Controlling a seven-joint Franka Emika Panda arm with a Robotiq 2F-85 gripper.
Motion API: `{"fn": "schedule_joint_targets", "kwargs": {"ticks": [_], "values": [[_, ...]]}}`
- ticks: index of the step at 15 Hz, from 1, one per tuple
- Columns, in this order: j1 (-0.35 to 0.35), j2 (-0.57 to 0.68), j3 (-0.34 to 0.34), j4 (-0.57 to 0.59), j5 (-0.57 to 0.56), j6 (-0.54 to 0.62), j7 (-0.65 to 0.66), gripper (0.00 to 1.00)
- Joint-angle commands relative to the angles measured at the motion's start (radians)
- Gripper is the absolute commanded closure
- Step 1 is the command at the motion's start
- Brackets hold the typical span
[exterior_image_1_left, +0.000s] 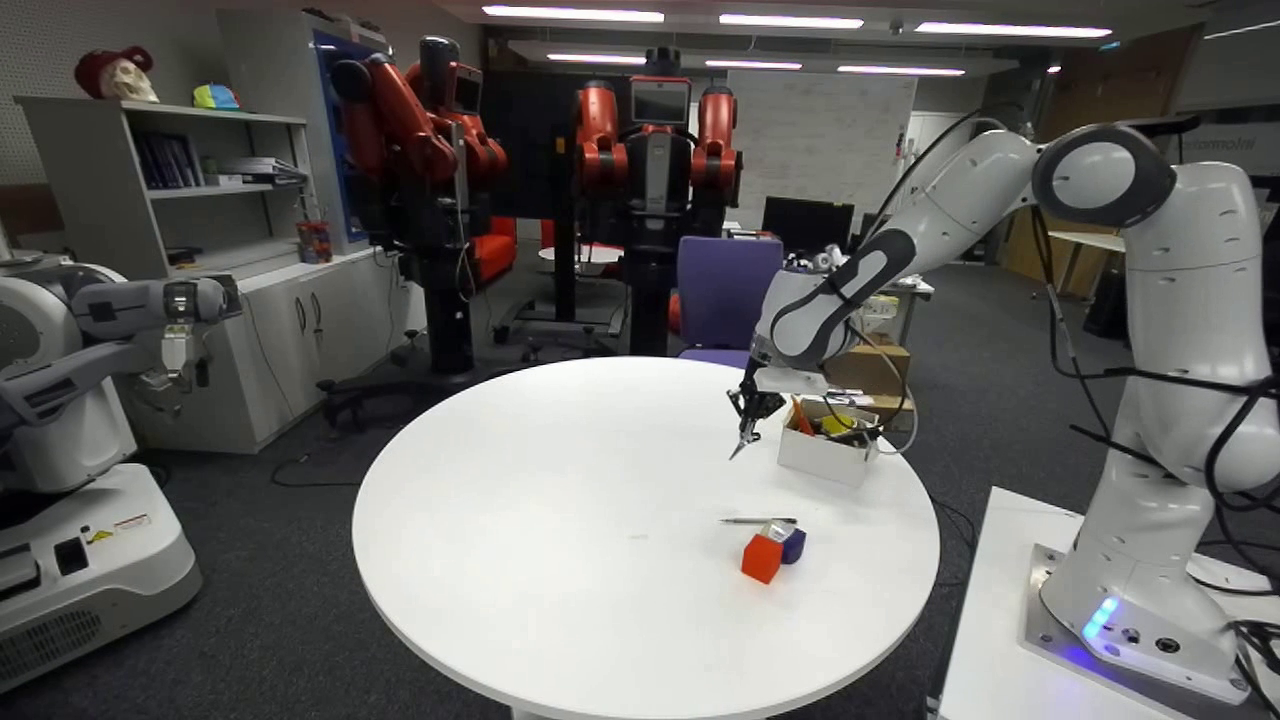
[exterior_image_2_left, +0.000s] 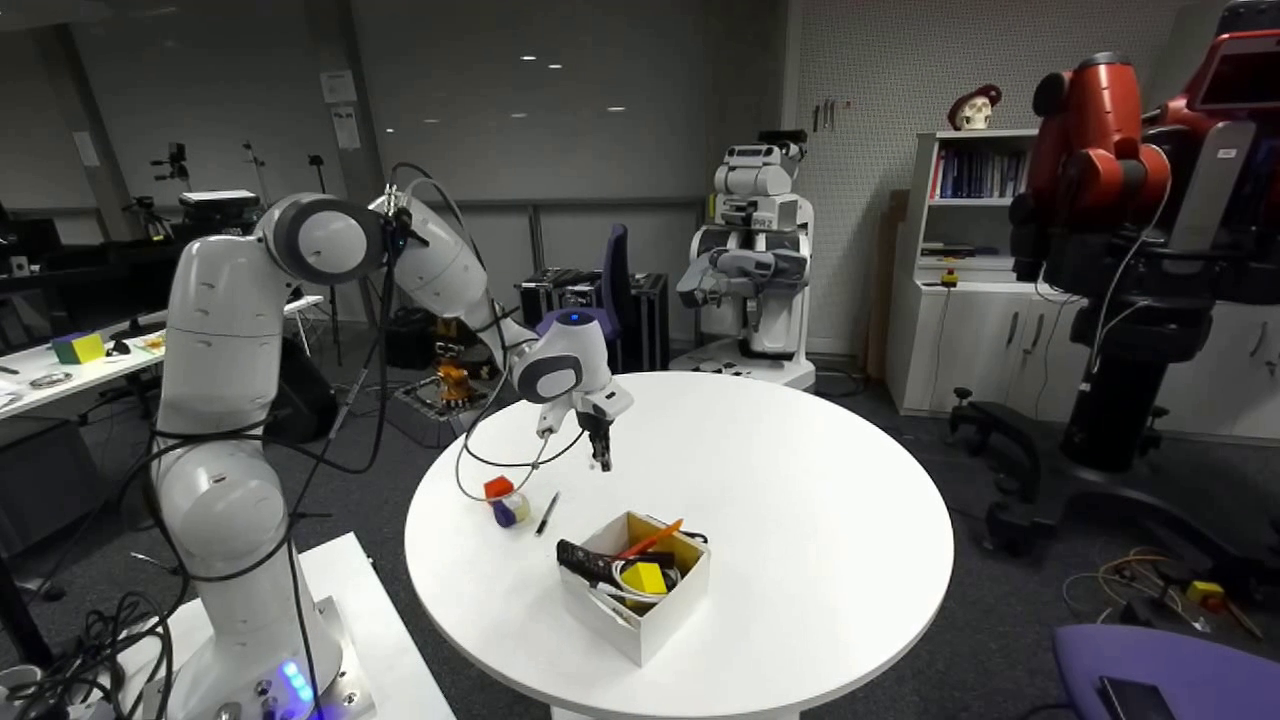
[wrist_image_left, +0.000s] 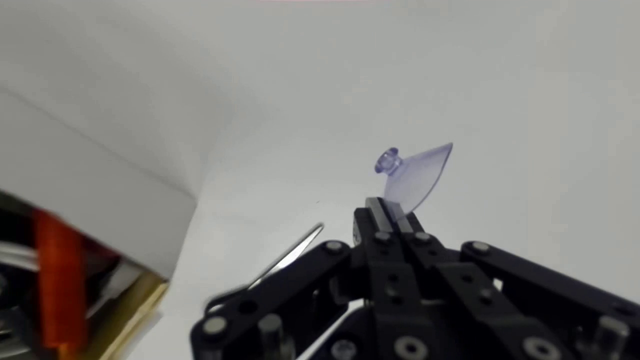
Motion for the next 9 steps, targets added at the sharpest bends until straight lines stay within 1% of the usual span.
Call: {"fn": "schedule_joint_targets", "kwargs": {"ticks": [1, 4, 5, 6, 7, 9], "values": [[-0.062, -0.136, -0.056, -0.052, -0.066, -0.207, -0.033, 1.00], [-0.099, -0.179, -0.117, -0.023, -0.235, -0.409, 0.003, 1.00], [-0.108, -0.191, -0.132, -0.019, -0.304, -0.435, 0.029, 1.00], [-0.125, -0.189, -0.137, -0.004, -0.339, -0.446, 0.036, 1.00], [-0.135, -0.187, -0.146, 0.009, -0.387, -0.460, 0.069, 1.00], [-0.152, -0.172, -0.151, 0.025, -0.457, -0.455, 0.118, 1.00]]}}
